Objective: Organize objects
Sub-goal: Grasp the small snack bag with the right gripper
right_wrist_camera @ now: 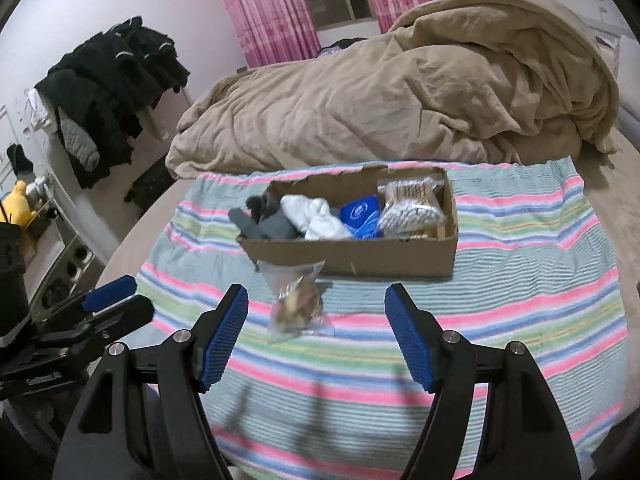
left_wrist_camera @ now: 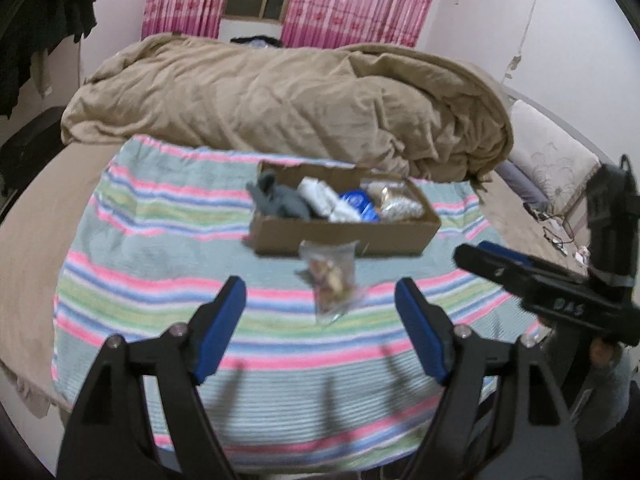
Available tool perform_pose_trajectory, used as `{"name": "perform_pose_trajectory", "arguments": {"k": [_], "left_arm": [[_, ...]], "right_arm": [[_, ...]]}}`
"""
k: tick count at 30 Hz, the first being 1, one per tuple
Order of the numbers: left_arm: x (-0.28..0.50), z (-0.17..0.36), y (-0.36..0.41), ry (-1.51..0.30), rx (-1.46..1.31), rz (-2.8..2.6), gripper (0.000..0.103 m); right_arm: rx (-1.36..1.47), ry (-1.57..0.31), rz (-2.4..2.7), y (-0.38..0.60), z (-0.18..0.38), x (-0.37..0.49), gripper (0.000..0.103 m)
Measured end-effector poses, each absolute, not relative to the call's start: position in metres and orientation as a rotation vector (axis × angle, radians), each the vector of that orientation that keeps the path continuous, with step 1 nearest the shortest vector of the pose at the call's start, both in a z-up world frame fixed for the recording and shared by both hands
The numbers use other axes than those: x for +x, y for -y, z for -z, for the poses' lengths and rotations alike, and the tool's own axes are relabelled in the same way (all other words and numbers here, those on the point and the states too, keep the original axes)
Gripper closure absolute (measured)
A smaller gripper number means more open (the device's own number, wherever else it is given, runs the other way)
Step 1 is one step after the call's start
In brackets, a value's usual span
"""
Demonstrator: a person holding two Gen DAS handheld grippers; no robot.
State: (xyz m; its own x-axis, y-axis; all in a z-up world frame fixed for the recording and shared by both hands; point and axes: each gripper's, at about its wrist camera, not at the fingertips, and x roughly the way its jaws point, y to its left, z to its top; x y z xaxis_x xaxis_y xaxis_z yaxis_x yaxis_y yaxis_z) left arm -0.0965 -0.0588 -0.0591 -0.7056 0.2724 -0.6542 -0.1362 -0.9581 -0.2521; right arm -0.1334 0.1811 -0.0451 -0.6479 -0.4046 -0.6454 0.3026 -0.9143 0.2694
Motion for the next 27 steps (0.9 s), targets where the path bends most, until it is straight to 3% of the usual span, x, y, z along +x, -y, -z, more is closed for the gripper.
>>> {"name": "perform_pose_trajectory", "arguments": {"k": [27], "left_arm": [[-0.121,0.147,0.106,0.309,-1.343,-2.703,0.025]], "right_arm": [[1.236,-0.032,2.453,-0.094,0.139,-0.193,0.029]]}}
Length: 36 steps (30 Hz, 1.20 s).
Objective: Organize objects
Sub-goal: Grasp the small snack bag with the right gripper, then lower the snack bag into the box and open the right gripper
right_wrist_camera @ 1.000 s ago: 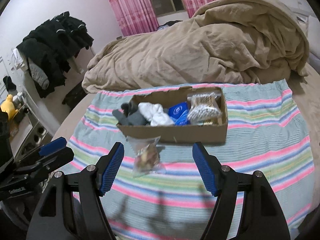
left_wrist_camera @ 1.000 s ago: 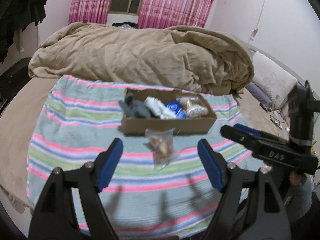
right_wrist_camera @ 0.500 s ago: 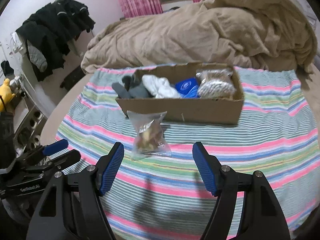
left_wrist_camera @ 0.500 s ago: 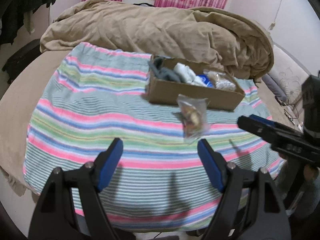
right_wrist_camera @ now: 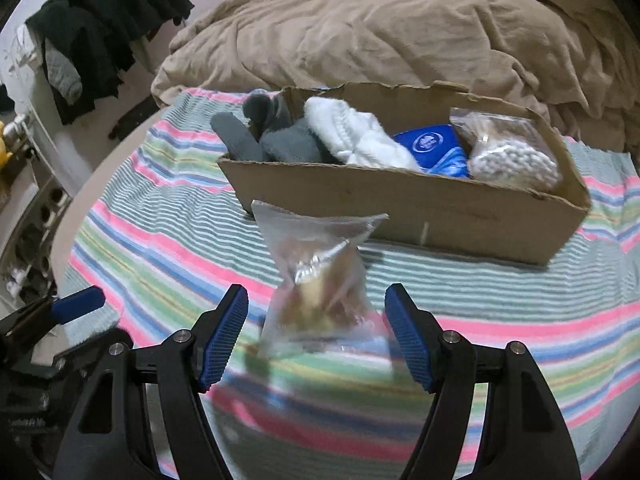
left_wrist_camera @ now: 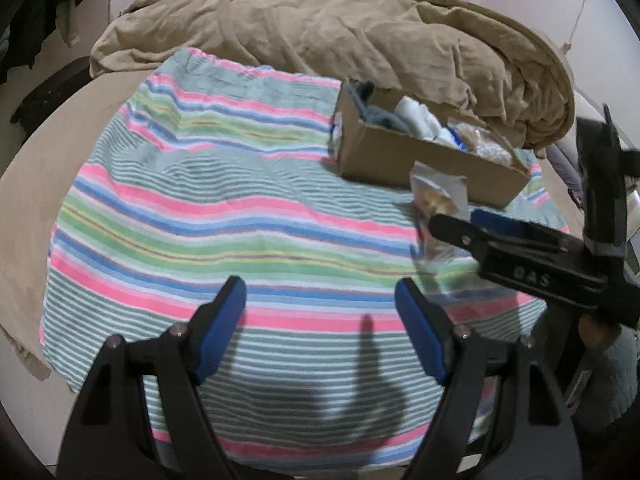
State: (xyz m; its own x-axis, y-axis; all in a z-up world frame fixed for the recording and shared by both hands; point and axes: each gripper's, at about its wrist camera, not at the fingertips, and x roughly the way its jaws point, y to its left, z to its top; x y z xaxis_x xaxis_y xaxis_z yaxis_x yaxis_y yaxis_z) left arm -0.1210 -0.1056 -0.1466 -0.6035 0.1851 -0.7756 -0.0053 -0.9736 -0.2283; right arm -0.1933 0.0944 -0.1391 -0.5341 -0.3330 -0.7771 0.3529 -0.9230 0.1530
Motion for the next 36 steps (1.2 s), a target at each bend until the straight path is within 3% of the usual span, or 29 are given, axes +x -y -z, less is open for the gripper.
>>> {"name": "perform_pose_trajectory", "arguments": {"k": [2,4,5,10,25,36], "left_arm": [[-0.123,0.150,0.108,0.320,-1.360,-2.705,0.025],[-0.125,0.153,0.109,0.333,-1.371,-2.704,0.025],[-0.125,0.154,0.110,0.338,-1.375,-2.703,0.025],[-0.126,0.156,0.108,0.340,-1.384,-2.701,0.025],[-0.127,0.122,0.082,0.315,-1.272,-2.691,0.025],[-0.154,0.085,0.064,0.275,-1.135,-2.722,0.025]], "right_arm": [[1.243,-0.053,2.454,-0.088,0.144,-0.199,0.029],[1.245,-0.074,2.453,-0.083,0.149,-0.203,0.036],[1.251,-0.102,2.458,-0.081,0.152,-0.204,0.046],[1.238,-0.113,2.445,-0.085,0.153,-0.202,0.056],[1.105,-0.126,2.495,-0.125,0.090,-0.174,0.057],[1.066,-0.107,2.538,-0.145,0.066,-0.213,0.057]]}}
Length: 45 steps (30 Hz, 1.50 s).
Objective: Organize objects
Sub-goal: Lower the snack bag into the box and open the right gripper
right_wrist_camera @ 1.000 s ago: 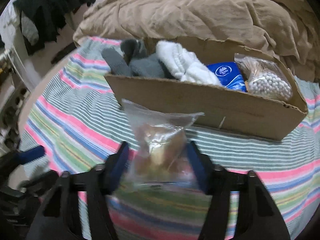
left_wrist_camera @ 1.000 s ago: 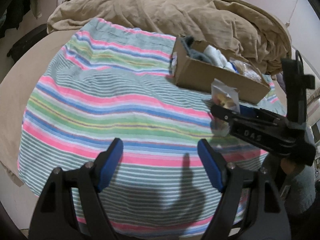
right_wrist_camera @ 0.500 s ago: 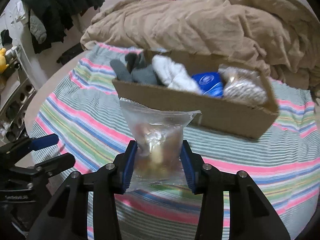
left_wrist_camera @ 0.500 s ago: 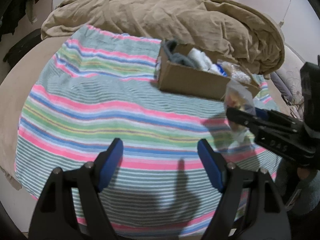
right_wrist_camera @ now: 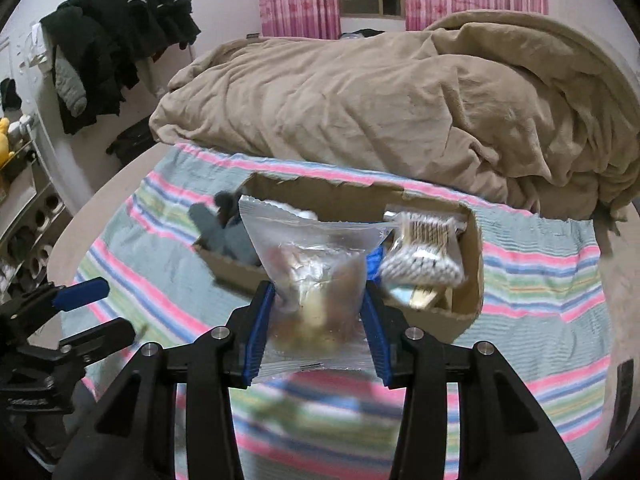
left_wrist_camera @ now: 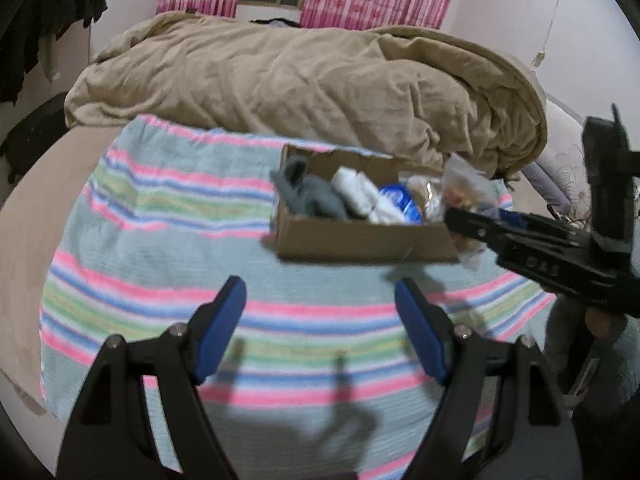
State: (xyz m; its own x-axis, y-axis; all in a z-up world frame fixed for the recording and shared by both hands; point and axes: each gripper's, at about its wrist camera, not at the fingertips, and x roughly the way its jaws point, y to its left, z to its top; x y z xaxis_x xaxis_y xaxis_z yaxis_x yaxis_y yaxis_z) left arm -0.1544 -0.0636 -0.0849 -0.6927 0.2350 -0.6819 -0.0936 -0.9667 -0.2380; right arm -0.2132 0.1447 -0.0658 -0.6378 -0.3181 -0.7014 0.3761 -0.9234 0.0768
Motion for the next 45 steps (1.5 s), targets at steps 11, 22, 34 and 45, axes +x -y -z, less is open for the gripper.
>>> {"name": "perform_pose_trajectory", "arguments": {"k": [11,22,34,45], "left_arm": [[-0.212,0.108,0.050,0.229,-1.144,-2.706,0.025],[-0.243,0.133,0.050,0.259,-1.223,-2.669,0.025],[-0.218,0.119,0.052,0.257,-1.226,-2.670,0.025],[-0.159,0.082,0.046,0.260,-1.153,-2.698,0.018]], "right_arm": [[1.133,-0.115,2.535,-0.142,0.084,-0.272,0.057],[1.183,-0.130,2.519,-0.131,0.115,-0.302,0.050],[1.151,-0.085,2.546,-0.137,0.099,-0.279,0.037],[1.079,-0.059,2.581,-0.147,0.062,-0.220,0.036]]}}
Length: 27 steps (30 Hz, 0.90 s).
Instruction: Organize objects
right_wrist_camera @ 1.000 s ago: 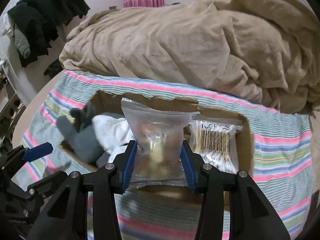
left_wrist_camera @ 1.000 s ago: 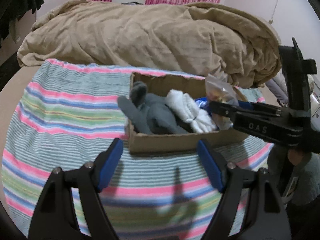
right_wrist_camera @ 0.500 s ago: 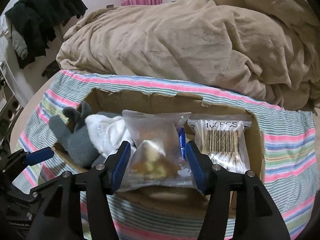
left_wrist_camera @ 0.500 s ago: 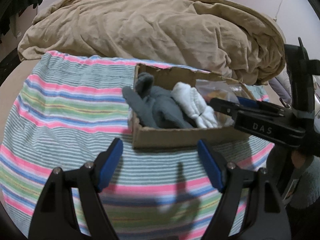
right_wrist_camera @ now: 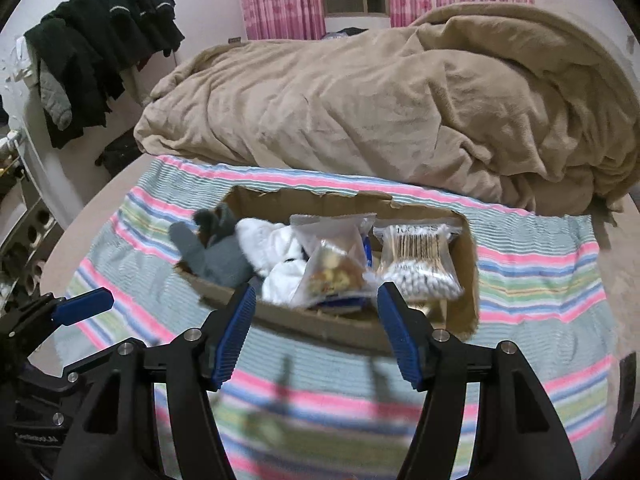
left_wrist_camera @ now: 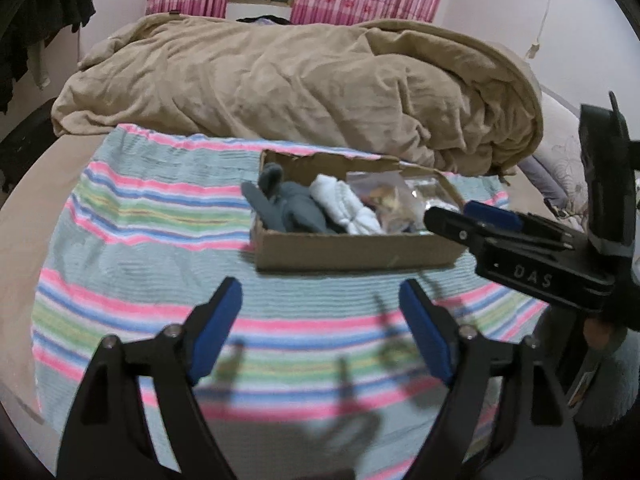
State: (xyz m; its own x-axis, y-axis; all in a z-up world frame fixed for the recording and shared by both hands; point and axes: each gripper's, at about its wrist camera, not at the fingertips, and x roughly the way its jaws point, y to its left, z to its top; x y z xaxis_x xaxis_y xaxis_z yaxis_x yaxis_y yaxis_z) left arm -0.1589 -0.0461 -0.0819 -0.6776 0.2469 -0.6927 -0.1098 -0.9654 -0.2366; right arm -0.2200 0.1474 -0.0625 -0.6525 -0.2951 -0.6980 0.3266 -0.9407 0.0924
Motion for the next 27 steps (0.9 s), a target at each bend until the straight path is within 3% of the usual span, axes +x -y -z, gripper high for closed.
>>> {"name": "perform_pose_trajectory", "arguments": {"k": [9,27], "left_arm": [[-0.107,0.066,0.036,0.217,-1.128,-2.723,0.010],[-0.037,0.054,0.024,0.134,-1.063,-2.811,0.006]], "right_arm": [[1.066,-0.039,2.596,-0.157,0.038,-0.158,0.036],[1.030,0.012,2.616,-0.173,0.031,-0.059,0.036]]}}
